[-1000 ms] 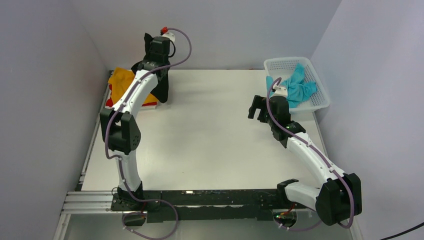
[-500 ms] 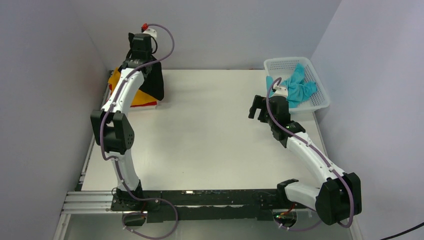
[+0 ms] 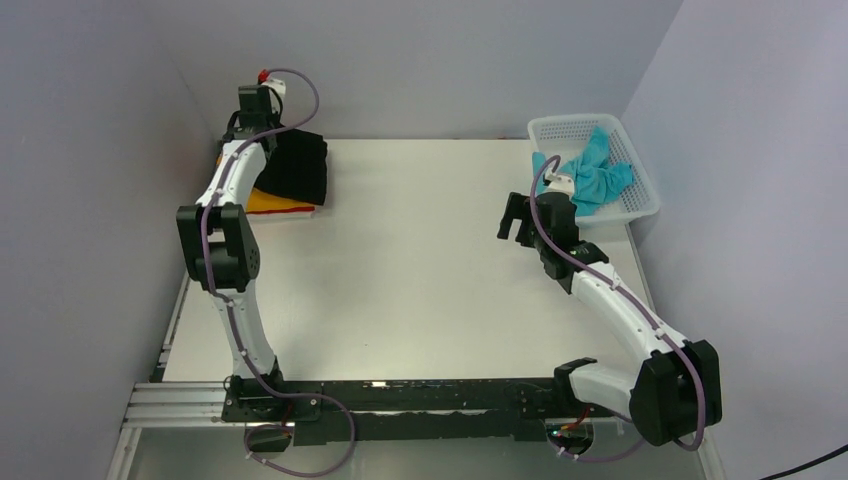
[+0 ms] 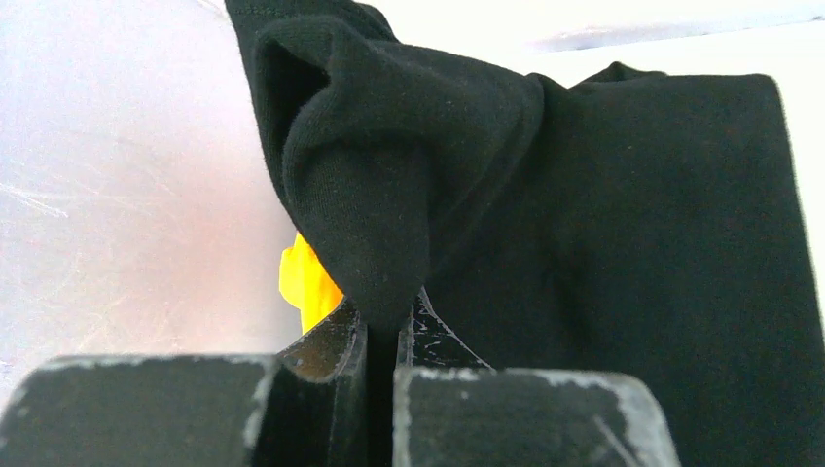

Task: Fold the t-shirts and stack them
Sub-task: Put the neatly folded tshirt into the corner of the board with the left arm

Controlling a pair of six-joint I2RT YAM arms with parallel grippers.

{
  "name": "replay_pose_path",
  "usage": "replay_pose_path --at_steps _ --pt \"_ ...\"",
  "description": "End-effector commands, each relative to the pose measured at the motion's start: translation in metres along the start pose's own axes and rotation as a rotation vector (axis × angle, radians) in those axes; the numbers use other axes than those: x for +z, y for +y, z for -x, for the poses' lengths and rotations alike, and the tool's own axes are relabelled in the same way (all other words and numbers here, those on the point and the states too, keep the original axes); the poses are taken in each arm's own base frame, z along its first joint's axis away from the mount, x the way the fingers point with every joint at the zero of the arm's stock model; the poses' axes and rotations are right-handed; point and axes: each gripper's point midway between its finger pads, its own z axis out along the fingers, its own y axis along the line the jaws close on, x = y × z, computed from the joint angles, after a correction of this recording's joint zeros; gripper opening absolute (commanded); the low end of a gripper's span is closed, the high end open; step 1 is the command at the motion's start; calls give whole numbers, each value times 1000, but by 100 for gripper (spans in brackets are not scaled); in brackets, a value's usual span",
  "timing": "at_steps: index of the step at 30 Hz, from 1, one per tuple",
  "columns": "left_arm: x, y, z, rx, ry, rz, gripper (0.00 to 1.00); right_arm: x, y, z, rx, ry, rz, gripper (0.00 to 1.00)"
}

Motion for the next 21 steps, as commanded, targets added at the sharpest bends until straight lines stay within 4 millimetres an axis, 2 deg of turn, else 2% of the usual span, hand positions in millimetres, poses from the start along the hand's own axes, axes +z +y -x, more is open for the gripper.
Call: replay_pose_path --at_steps 1,10,18,19,21 --pt "9 29 21 -48 -98 26 0 -1 0 16 17 -27 -20 100" --pt "42 40 -16 -128 -48 -30 0 5 6 16 41 -5 -10 100" --pt "57 53 -40 -150 -10 -8 0 13 12 12 50 23 6 100" --pt "59 55 -43 -157 -1 -5 3 14 12 11 51 26 6 100" --pt "60 62 -47 -185 12 16 33 15 13 10 51 32 9 100"
